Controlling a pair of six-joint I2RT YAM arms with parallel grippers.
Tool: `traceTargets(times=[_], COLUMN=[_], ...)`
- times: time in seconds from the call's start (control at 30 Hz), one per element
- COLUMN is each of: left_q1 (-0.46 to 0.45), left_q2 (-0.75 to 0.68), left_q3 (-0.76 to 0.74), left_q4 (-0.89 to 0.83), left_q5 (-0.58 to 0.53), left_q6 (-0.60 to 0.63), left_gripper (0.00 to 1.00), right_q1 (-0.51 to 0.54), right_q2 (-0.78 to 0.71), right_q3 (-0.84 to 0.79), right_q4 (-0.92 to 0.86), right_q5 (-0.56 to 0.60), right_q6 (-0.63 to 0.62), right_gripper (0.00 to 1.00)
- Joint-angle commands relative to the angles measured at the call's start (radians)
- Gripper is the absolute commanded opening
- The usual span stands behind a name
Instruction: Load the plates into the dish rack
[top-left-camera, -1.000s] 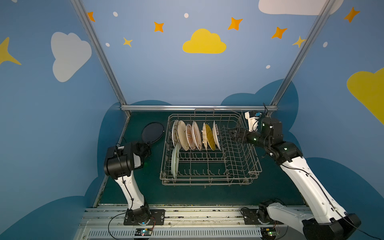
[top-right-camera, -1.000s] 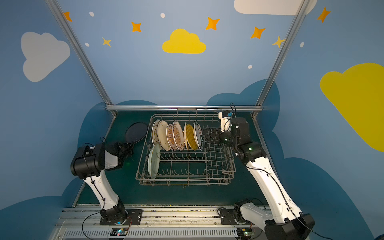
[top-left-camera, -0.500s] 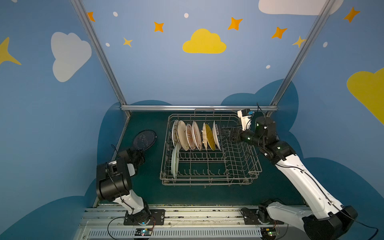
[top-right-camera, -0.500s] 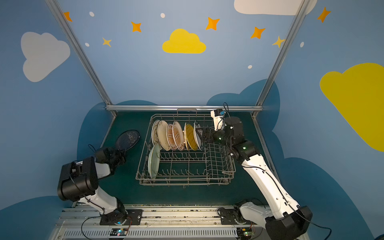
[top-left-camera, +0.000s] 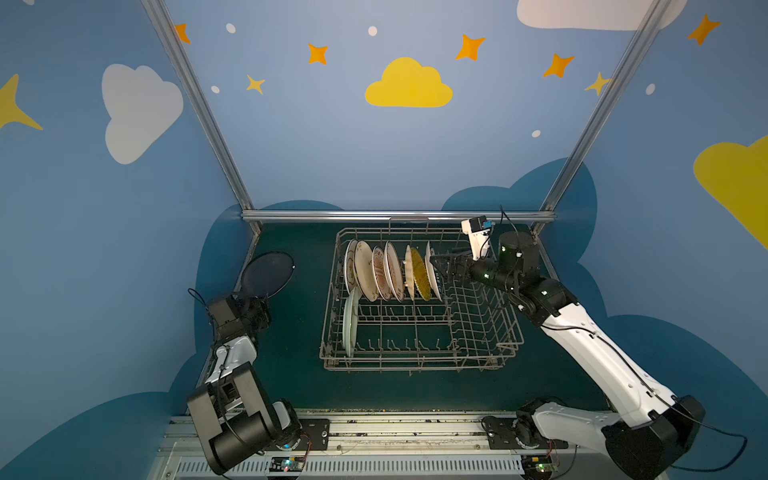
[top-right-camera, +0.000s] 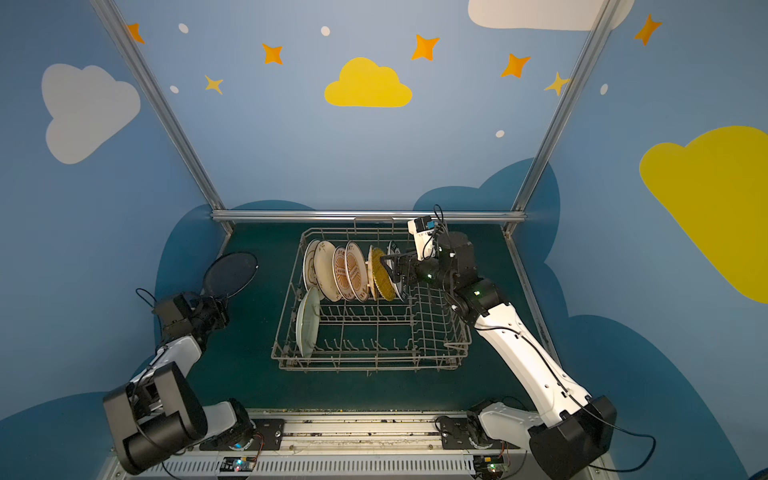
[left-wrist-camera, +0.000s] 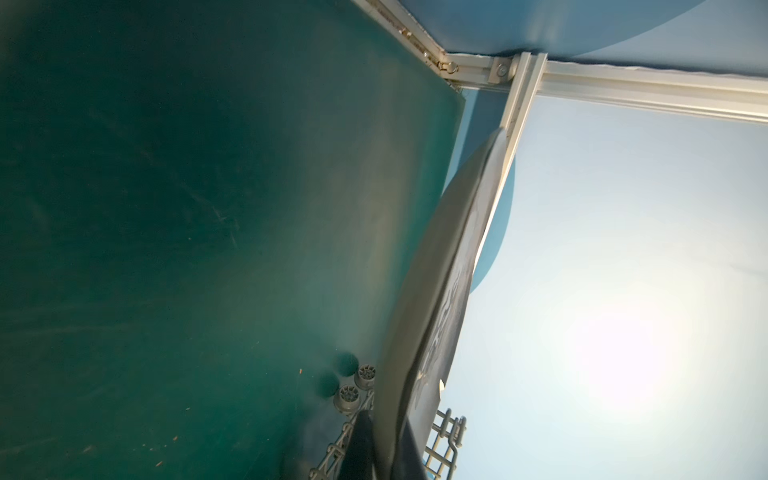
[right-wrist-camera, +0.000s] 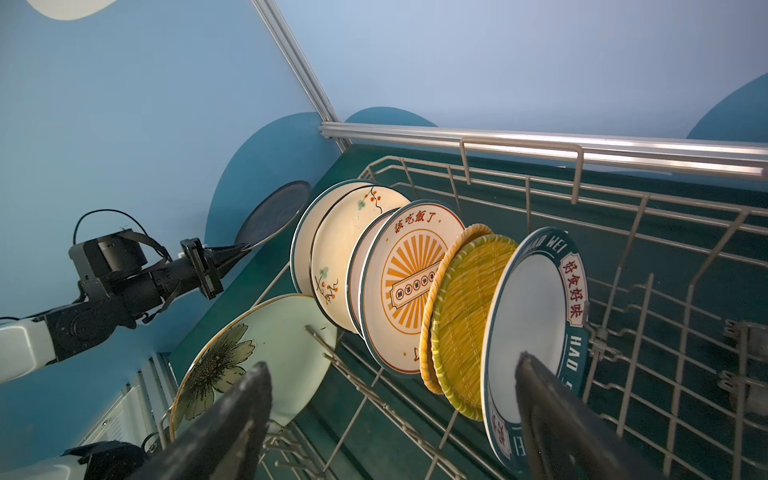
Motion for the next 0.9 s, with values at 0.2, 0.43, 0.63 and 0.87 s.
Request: traceTargets(times=[0.2,0.43,0.63,0.87], left_q1=[0.027,0.028,-0.027,-0.146], left_q2=[-0.093,-0.131,-0.138,-0.124], left_q3=[0.197,0.295,0.419,0.567], left_q4=[-0.096,-0.154,-0.267,-0.401], left_q5=[0.212,0.283,0.317,0.293], left_q6=[0.135,0.092,0.122,0.155], left_gripper=[0.03,0.03,0.03,0.03], right_q1=[0.075,0.166,0.260,0.336], right_q2=[0.001,0.082,0.175,0.258], right_q3=[-0.007,0.093,0.211,0.312], right_q4=[0.139,0.173,0.160,0.166], right_q5=[0.039,0.062,0.123,0.195], right_q6=[-0.174,-0.370,-0.550,-0.774], right_gripper=[0.89,0.89,0.89,0.89])
